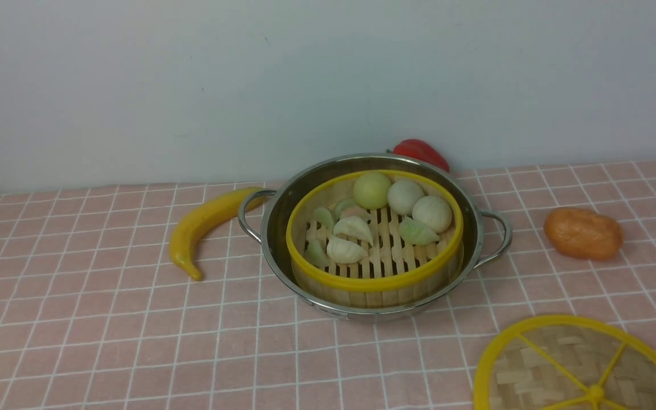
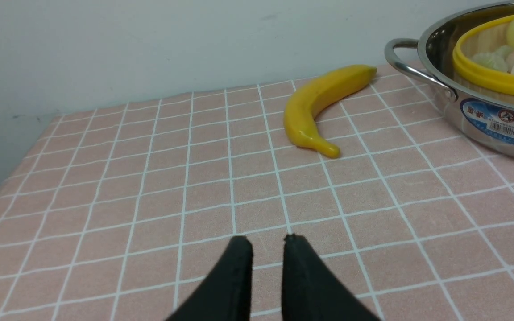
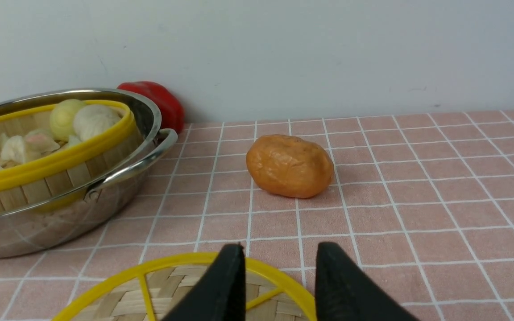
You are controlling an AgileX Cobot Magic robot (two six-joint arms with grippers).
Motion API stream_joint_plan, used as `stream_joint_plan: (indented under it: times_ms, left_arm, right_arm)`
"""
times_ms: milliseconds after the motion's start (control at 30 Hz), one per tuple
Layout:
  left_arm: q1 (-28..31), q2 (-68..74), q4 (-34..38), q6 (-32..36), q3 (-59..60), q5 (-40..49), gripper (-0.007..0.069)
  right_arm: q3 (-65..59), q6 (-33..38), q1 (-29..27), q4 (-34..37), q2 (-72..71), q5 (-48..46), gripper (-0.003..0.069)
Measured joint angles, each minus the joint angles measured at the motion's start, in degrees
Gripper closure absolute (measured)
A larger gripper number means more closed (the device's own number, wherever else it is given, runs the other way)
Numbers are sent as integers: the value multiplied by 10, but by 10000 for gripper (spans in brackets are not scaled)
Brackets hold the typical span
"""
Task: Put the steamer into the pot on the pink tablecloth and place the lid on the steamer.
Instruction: 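Move the gripper down to the bamboo steamer lid and grasp its center knob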
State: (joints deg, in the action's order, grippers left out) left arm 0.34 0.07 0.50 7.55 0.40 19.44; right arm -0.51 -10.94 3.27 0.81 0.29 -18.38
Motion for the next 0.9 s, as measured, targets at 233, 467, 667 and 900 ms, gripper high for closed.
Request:
stream_joint_plan:
  times_ms: [233, 467, 667, 900]
  left_arm:
    - [0, 0, 0, 0, 0, 0, 507]
    - [0, 0, 0, 0, 0, 0, 497]
    - [0, 0, 0, 0, 0, 0, 491]
    - [0, 0, 0, 0, 0, 0, 481]
  right_arm:
    - [114, -29, 0, 87, -1, -22, 416]
    - [240, -36, 0, 101, -3, -108, 416]
    - [275, -6, 0, 137, -3, -125, 416]
    - [380, 179, 0, 148, 110, -383, 416]
